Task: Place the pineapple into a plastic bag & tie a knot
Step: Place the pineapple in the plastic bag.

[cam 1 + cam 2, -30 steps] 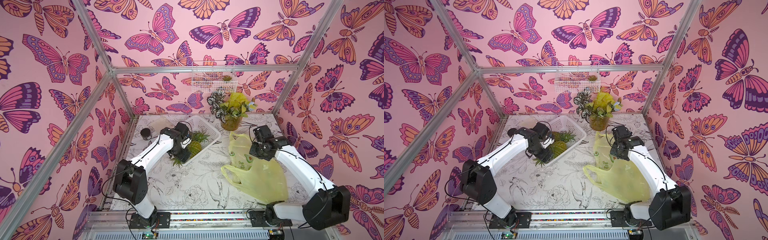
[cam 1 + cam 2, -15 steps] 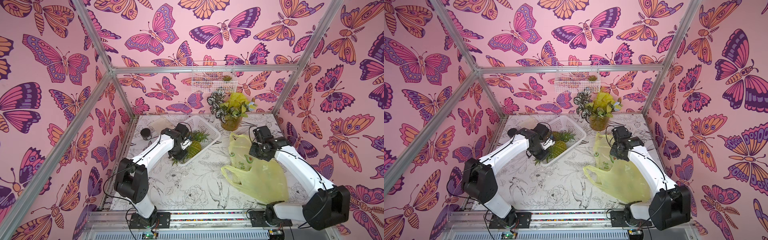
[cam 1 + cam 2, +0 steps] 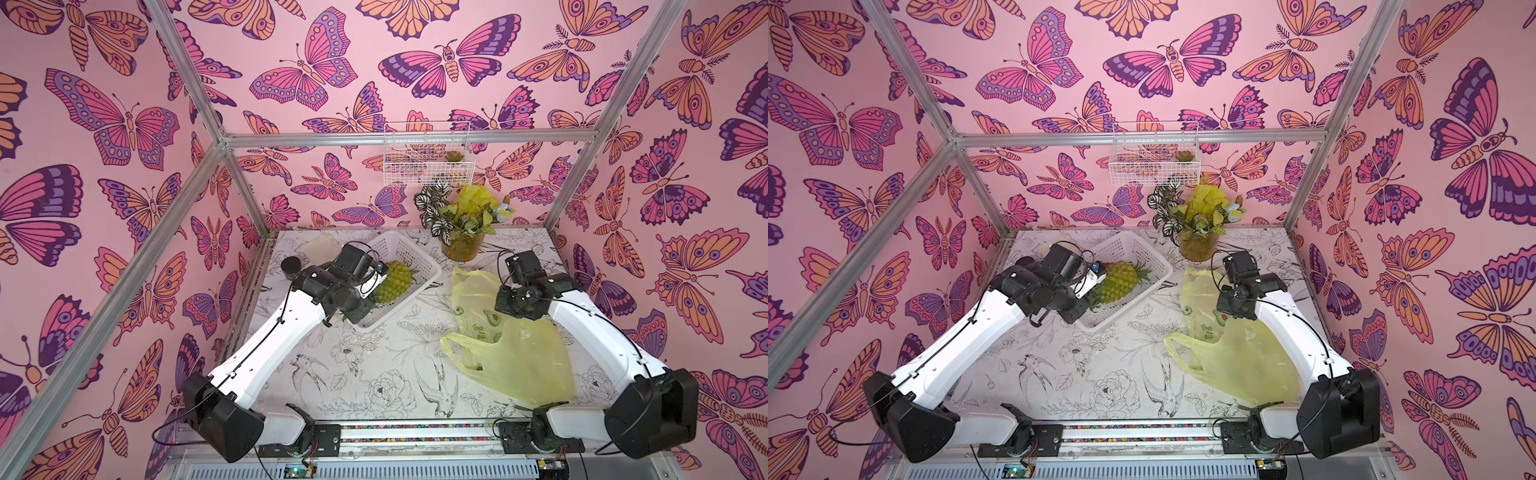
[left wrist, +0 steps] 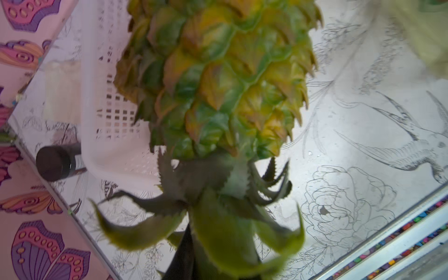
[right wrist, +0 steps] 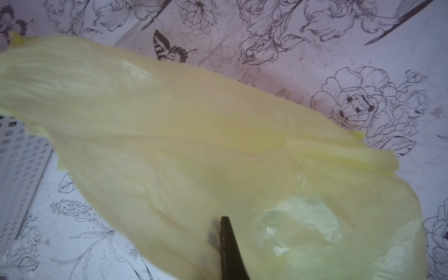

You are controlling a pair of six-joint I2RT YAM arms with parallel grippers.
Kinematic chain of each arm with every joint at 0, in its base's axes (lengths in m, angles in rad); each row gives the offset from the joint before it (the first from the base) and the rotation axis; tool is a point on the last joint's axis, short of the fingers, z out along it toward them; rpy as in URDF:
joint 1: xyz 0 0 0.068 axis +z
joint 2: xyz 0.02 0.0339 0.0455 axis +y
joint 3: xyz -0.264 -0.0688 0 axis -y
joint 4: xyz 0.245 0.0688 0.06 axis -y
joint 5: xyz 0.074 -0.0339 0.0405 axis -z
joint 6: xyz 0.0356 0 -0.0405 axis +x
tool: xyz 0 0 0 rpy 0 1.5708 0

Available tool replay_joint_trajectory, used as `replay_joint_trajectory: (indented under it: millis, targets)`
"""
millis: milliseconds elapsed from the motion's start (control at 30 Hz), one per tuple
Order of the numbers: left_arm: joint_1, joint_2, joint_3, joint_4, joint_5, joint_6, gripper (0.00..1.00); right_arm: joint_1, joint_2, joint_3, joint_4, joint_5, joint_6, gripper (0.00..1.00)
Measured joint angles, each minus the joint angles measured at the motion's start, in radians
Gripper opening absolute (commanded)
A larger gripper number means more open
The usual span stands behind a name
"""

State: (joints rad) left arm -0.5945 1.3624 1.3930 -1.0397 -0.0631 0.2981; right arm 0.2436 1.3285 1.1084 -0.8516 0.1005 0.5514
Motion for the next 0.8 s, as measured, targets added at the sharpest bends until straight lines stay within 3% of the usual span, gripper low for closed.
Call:
replay_joint_trajectory:
  millis: [200,567,800]
  targets:
    - [-0.111,0.088,0.014,0.074,0.2,0.022,0.0,0.0,0.0,0.0,0.051,-0.087,-0.073,0.0]
    - [-0.134,0.304,0.02,0.243,0.472,-0.05,0.0,0.0,0.003,0.009,0.11,-0.225,-0.112,0.0]
    - [-0.149,0.452,0.063,0.262,0.571,-0.053,0.0,0.0,-0.01,0.008,0.157,-0.324,-0.145,0.0]
